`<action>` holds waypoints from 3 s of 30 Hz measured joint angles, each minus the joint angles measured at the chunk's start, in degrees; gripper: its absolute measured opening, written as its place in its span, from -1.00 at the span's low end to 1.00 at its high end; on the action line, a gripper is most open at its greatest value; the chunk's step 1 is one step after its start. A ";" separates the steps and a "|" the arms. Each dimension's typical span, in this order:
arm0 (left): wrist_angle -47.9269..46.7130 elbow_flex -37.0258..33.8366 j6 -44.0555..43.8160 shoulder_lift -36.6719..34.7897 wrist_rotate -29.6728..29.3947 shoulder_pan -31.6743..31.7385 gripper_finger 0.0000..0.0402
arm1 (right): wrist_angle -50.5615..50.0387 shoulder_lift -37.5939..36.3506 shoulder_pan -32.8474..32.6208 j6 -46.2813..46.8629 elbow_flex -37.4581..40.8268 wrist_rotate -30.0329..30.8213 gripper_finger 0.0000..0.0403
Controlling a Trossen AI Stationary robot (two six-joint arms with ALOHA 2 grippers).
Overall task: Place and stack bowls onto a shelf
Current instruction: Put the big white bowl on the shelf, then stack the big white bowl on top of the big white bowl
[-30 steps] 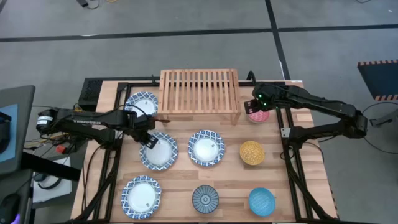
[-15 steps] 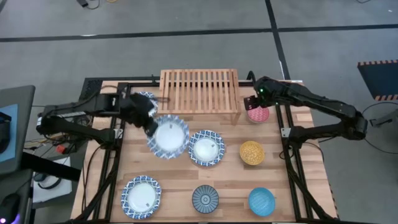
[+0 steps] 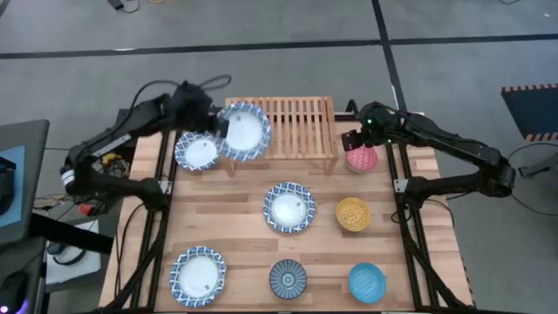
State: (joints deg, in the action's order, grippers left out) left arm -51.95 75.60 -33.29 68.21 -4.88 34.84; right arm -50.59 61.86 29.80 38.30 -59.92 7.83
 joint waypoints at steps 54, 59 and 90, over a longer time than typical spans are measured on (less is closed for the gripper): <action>-2.46 11.65 17.49 0.87 2.50 13.46 0.31 | 3.45 0.10 0.08 0.26 -0.01 -0.46 -0.07; -0.72 7.81 16.35 -6.80 -2.47 9.67 0.31 | 7.23 -0.02 -2.38 1.05 -0.02 -0.42 -0.07; 6.57 -25.33 -2.00 -23.99 -18.09 -30.10 0.31 | 26.94 -0.06 -14.53 3.70 0.00 2.14 -0.07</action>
State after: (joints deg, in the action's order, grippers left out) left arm -45.38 50.27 -35.29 44.23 -22.98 4.74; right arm -23.64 61.80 15.27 42.00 -59.92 9.97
